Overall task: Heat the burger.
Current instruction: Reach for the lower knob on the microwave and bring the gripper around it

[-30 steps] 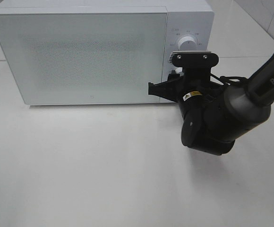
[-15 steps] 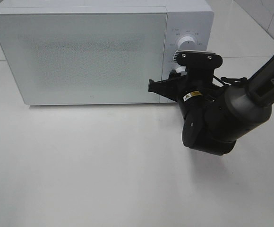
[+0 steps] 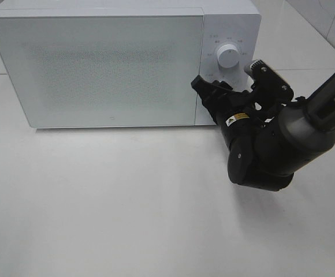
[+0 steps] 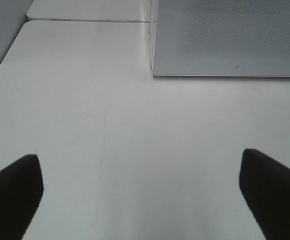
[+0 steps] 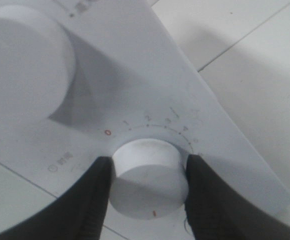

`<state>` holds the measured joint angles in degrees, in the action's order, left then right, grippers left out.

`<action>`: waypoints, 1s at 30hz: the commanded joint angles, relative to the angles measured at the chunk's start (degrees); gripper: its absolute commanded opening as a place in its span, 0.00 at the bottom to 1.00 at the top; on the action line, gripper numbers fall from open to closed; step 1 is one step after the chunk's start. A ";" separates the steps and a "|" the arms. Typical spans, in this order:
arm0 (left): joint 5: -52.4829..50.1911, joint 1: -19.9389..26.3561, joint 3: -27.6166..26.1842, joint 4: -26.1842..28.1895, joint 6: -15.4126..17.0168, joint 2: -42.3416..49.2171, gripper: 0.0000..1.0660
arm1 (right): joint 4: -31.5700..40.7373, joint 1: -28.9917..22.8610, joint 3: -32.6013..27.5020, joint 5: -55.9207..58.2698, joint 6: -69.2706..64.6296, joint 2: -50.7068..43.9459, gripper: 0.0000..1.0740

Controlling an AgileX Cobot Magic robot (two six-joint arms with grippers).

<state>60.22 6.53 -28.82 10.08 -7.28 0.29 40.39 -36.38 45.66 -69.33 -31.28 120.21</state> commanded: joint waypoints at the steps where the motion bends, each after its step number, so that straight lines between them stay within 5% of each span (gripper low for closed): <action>1: -0.63 0.29 0.11 0.23 0.23 1.09 0.94 | -11.40 -0.46 1.89 0.46 -14.27 -0.34 0.00; 15: -0.63 0.29 0.11 0.23 0.23 1.09 0.94 | -13.41 -0.46 1.89 1.09 -58.90 -0.34 0.00; 30: -0.63 0.29 0.11 0.23 0.23 1.09 0.94 | -12.95 -0.46 1.89 0.80 -70.59 -0.34 0.00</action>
<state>60.22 6.53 -28.82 10.08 -7.28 0.29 38.22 -36.27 45.32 -69.96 -100.84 120.21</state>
